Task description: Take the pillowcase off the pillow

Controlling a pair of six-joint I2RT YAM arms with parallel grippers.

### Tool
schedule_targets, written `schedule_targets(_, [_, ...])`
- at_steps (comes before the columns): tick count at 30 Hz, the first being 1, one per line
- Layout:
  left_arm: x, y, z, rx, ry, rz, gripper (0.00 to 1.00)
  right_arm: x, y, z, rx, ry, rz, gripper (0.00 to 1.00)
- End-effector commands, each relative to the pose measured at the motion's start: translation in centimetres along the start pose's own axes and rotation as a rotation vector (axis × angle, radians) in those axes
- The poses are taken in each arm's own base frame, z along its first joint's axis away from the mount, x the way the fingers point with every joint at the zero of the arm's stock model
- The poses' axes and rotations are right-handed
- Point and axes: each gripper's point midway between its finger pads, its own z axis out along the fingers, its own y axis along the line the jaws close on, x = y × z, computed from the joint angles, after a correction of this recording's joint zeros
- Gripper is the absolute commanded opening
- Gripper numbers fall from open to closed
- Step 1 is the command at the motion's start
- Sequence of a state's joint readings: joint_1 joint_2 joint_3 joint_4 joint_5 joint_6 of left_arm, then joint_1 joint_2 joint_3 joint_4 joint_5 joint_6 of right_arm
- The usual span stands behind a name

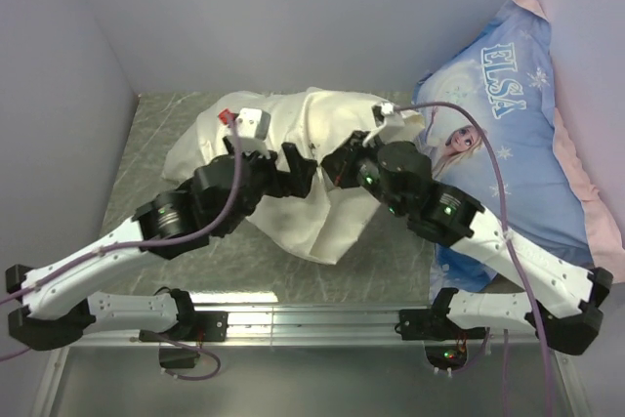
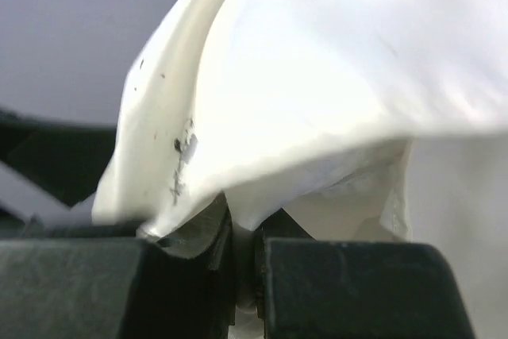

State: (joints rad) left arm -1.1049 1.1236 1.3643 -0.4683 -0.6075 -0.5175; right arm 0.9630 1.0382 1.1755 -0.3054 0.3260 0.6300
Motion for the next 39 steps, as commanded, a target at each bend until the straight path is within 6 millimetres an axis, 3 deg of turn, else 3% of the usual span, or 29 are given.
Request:
schedule_targets(1, [-0.3, -0.3, -2.2, 0.059, -0.027, -0.036, 0.96, -4.5, 3.5, 1.5, -0.054, -0.089, -0.021, 0.0])
schedule_targets(3, [-1.3, -0.1, -3.6, 0.083, -0.06, -0.054, 0.98, -5.0, 4.0, 3.3, -0.034, -0.073, -0.038, 0.0])
schedule_targets(4, [-1.2, 0.4, -3.7, 0.066, -0.067, -0.05, 0.97, -6.5, 4.6, 3.5, -0.044, -0.091, -0.03, 0.0])
schedule_targets(5, [-1.0, 0.9, -4.1, 0.051, -0.062, -0.045, 0.97, -5.9, 4.3, 4.8, -0.026, -0.064, -0.04, 0.0])
schedule_targets(7, [-0.9, 1.5, -4.4, 0.028, -0.068, -0.039, 0.97, -7.8, 5.4, 5.1, -0.039, -0.091, -0.043, 0.0])
schedule_targets(9, [-1.4, 2.0, -5.1, 0.018, -0.083, -0.04, 0.98, -7.8, 5.4, 6.5, -0.016, -0.072, -0.067, 0.0])
schedule_targets(10, [-2.0, 2.2, -5.4, 0.014, -0.096, -0.04, 0.98, -9.2, 6.1, 6.4, -0.026, -0.095, -0.062, 0.0])
schedule_targets(11, [-2.8, 2.5, -5.9, 0.015, -0.114, -0.045, 0.98, -8.9, 5.4, 7.5, -0.001, -0.075, -0.069, 0.0])
schedule_targets(14, [-3.8, 2.8, -6.9, 0.03, -0.13, -0.035, 0.98, -10.5, 5.5, 8.2, -0.001, -0.085, -0.06, 0.0])
schedule_targets(15, [-3.7, 2.7, -6.9, 0.035, -0.124, -0.021, 0.97, -11.3, 5.1, 8.4, 0.01, -0.096, -0.056, 0.0])
schedule_targets(16, [-3.2, 2.7, -6.8, 0.037, -0.108, 0.009, 0.96, -13.0, 6.0, 7.9, -0.01, -0.127, -0.048, 0.0])
schedule_targets(19, [-1.6, 2.6, -5.6, 0.009, -0.061, 0.057, 0.98, -13.9, 6.8, 9.0, -0.003, -0.124, -0.061, 0.0])
schedule_targets(27, [-2.9, 1.3, -6.1, 0.057, -0.101, 0.045, 0.99, -12.9, 6.6, 10.3, 0.018, -0.09, -0.07, 0.0])
schedule_targets(31, [-1.1, 1.2, -5.2, 0.025, -0.064, 0.083, 0.99, -12.7, 6.5, 10.6, 0.024, -0.087, -0.076, 0.0])
schedule_targets(34, [-0.1, 1.8, -4.8, -0.017, -0.047, 0.088, 0.88, -13.0, 6.6, 10.6, 0.026, -0.09, -0.077, 0.0])
schedule_targets(35, [0.2, 1.9, -4.7, -0.031, -0.044, 0.09, 0.68, -13.0, 6.7, 10.6, 0.023, -0.088, -0.079, 0.0])
schedule_targets(37, [0.5, 2.6, -4.6, -0.064, -0.04, 0.085, 0.41, -13.1, 6.8, 10.4, 0.021, -0.088, -0.081, 0.0])
schedule_targets(38, [0.4, 3.0, -4.8, -0.085, -0.049, 0.08, 0.09, -13.3, 6.9, 10.2, 0.02, -0.091, -0.084, 0.0])
schedule_targets(39, [0.5, 3.3, -4.9, -0.095, -0.05, 0.07, 0.0, -13.4, 6.8, 10.0, 0.021, -0.095, -0.084, 0.0])
